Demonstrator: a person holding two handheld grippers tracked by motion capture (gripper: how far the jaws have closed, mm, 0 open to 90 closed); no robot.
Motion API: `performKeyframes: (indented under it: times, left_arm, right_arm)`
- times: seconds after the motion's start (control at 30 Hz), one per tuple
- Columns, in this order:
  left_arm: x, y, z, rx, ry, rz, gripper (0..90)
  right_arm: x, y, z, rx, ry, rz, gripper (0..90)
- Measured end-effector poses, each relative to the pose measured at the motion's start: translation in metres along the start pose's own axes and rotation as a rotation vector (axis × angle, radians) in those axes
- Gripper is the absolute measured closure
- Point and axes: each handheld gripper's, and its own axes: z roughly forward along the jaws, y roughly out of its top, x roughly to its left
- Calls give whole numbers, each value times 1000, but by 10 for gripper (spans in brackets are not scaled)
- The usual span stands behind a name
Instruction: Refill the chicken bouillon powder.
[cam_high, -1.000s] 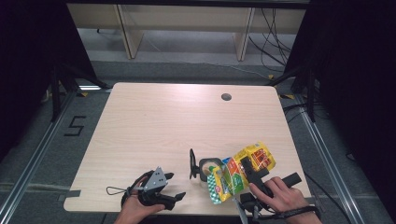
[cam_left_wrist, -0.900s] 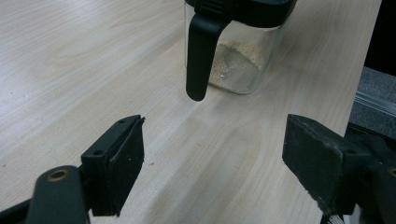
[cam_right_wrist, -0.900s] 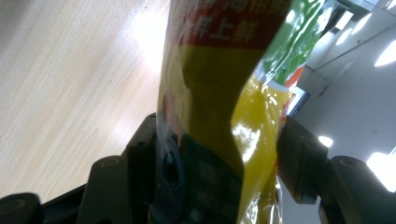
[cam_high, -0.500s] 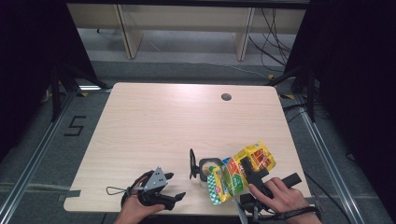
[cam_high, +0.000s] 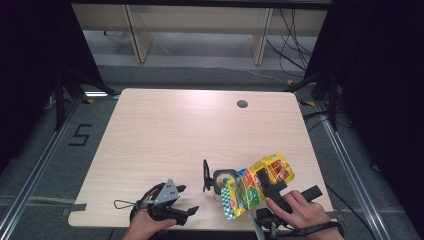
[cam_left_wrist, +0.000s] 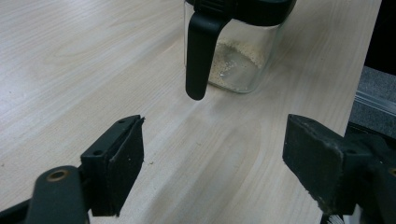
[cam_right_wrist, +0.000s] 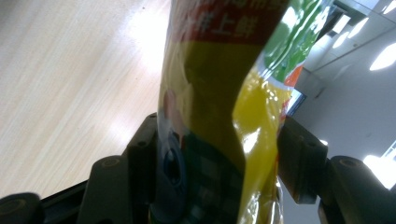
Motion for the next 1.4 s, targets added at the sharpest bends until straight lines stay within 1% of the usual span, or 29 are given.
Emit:
performKeyframes:
  times: [0.03, 0.1, 0.13, 0.17, 0.2, 0.27, 0.3, 0.37, 0.4, 0.43, 0.47, 0.5, 0.53, 0.6, 0.63, 0.67, 0.7, 0.73, 0.8, 0.83, 0.87, 0.93, 0.97, 1.0, 1.07, 1.1, 1.2, 1.23, 1.4]
  left_arm:
    - [0, 0, 0, -1, 1, -1, 203]
    - [0, 0, 0, 0, 0, 0, 204]
    - [0, 0, 0, 0, 0, 0, 204]
    - [0, 0, 0, 0, 1, -1, 204]
    - [0, 0, 0, 0, 1, -1, 204]
    - [0, 0, 0, 2, 3, 2, 204]
    - [0, 0, 0, 2, 4, -2, 204]
    - [0, 0, 0, -1, 2, -6, 204]
    - [0, 0, 0, -4, -2, -4, 204]
    - [0, 0, 0, 1, 0, 5, 204]
    - [0, 0, 0, 4, 3, 6, 204]
    - [0, 0, 0, 2, 4, 1, 204]
    - [0, 0, 0, 1, 5, -5, 204]
    - [0, 0, 0, -4, 4, -5, 204]
    - [0, -1, 1, -10, 0, -7, 204]
    - [0, 0, 0, -1, 2, -6, 204]
    - [0, 0, 0, 0, 1, -2, 204]
    - [1, 0, 0, 4, 2, 10, 204]
    - [0, 0, 0, 2, 4, 1, 204]
    - [0, 0, 0, 2, 5, -5, 205]
    - [0, 0, 0, -1, 5, -5, 205]
    - [0, 0, 0, -6, 3, -6, 205]
    - [0, 0, 0, 1, 5, -5, 205]
    - [0, 0, 0, -1, 4, -5, 205]
    - [0, 0, 0, -1, 2, -6, 204]
    - [0, 0, 0, 0, 5, -6, 205]
    - [0, -1, 1, -12, 1, -9, 204]
    - [0, -1, 0, -8, 2, -8, 204]
    - [0, -1, 1, -12, 1, -9, 204]
  right_arm:
    - [1, 0, -1, 8, -12, 13, 424]
    - [0, 0, -2, 6, -12, -3, 424]
    - [1, 1, -3, 3, 1, 36, 424]
    - [0, 1, -2, -10, -12, -1, 424]
    - [2, 3, -2, 0, 2, 40, 424]
    - [2, 3, -2, 0, 3, 35, 424]
    - [-1, 1, -2, -4, -8, -1, 425]
    - [-2, 1, -3, -8, -9, 2, 424]
    - [0, 1, -5, -3, 0, 37, 424]
    - [-2, 1, -4, -16, -10, -1, 424]
    - [0, 3, -5, -5, -4, 37, 425]
    - [-2, 3, -3, -16, -12, 1, 425]
    - [1, 4, -4, -9, -3, 41, 425]
    - [1, 3, -4, -8, 0, 42, 425]
    - [-2, 2, -3, -17, -7, -2, 425]
    - [-1, 1, -3, -17, -6, 3, 425]
    - [1, 2, -4, -11, 1, 43, 425]
    - [1, 2, -4, -12, 2, 43, 425]
    - [1, 3, -4, -11, 1, 43, 425]
    - [-1, 2, -3, -21, -6, 11, 425]
    - [-2, 1, -3, -24, -6, 10, 425]
    - [-1, 1, -6, -16, 17, 51, 425]
    - [-1, 1, -6, -10, 18, 51, 425]
    - [-3, 0, -5, -26, 0, 16, 425]
    - [-2, 1, -7, -10, 20, 48, 425]
    - [-3, 1, -6, -24, 16, 20, 425]
    - [-4, 0, -6, -24, 16, 15, 425]
    - [-2, 1, -7, -13, 21, 51, 425]
    - [-2, 1, -7, -10, 23, 50, 425]
